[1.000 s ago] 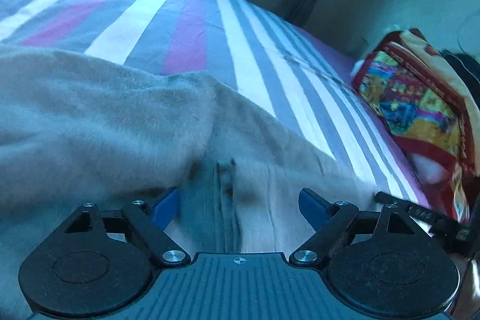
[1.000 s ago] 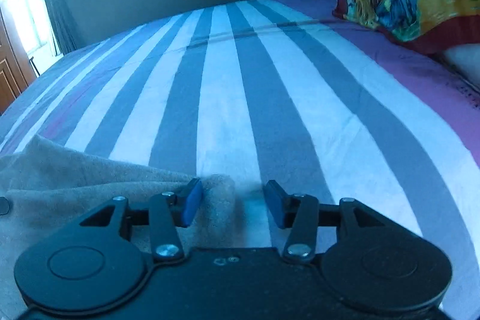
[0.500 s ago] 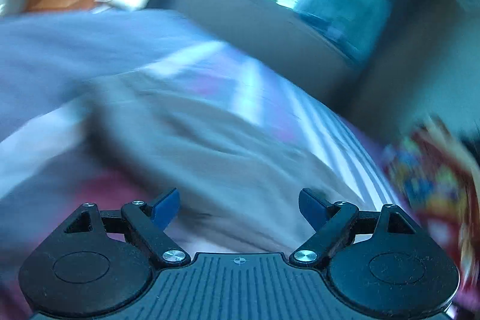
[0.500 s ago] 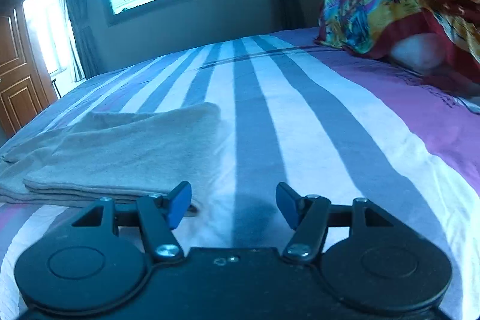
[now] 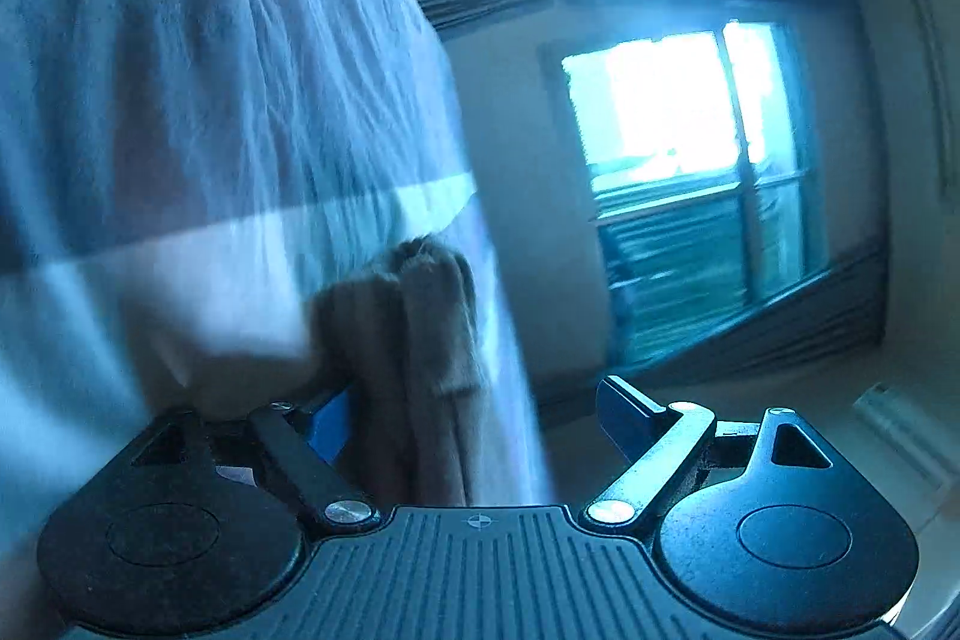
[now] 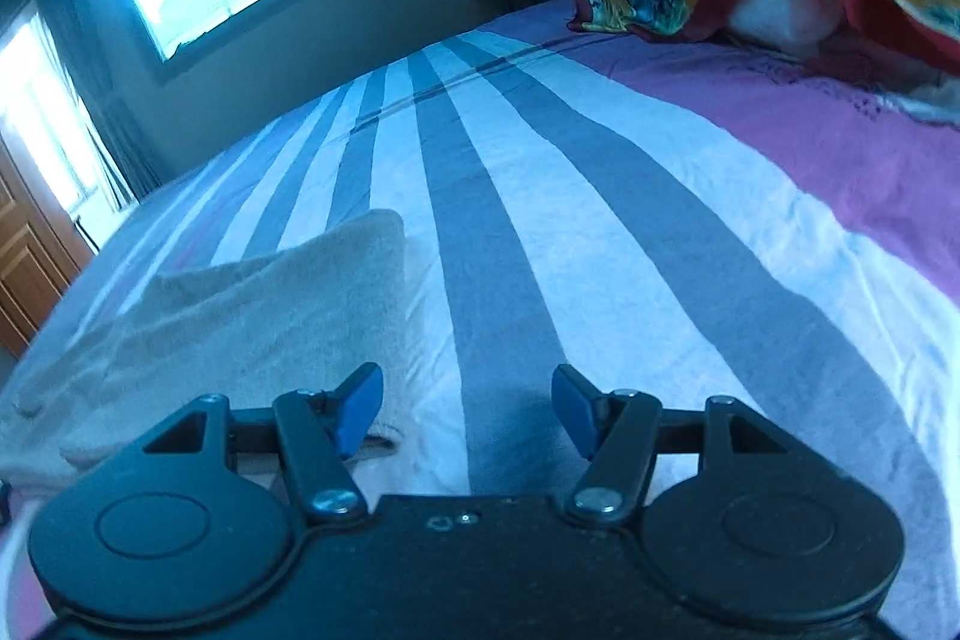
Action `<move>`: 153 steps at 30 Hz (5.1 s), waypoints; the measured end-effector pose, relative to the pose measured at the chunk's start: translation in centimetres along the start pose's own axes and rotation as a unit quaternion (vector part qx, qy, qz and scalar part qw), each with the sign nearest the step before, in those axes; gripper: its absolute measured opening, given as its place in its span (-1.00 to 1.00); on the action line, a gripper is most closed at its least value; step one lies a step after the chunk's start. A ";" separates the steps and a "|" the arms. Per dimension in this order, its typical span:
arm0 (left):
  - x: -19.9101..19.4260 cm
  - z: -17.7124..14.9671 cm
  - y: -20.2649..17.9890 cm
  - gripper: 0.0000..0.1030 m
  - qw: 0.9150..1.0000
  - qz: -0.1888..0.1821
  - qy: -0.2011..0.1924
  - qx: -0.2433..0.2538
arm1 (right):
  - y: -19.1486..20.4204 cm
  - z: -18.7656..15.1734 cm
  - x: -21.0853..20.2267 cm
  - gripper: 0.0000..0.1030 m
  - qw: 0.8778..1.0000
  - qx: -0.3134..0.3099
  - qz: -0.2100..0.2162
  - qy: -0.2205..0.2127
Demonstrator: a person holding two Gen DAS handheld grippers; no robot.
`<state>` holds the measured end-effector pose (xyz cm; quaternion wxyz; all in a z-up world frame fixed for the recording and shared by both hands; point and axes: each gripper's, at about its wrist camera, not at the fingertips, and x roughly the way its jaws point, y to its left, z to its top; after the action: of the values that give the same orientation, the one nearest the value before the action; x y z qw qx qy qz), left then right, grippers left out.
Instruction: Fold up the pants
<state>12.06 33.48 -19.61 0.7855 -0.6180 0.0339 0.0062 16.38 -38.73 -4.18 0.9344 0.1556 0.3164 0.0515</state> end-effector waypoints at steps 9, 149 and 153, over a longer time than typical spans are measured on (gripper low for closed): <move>3.2 1.4 -0.2 0.66 0.998 0.010 0.040 0.043 | 1.8 0.2 0.0 0.21 1.000 -0.023 -0.012 0.002; 2.0 -23.3 -14.0 0.71 0.847 0.125 0.207 0.474 | 2.9 0.3 5.6 -0.35 0.983 0.109 0.116 0.090; 2.1 -23.2 -13.9 0.71 0.847 0.125 0.206 0.473 | 2.8 0.1 5.0 -0.35 0.982 0.123 0.119 0.083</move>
<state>13.81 7.64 -11.66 0.9500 -0.1493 0.2713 -0.0398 20.41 -35.19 -6.04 0.8656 0.3015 0.3760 0.1361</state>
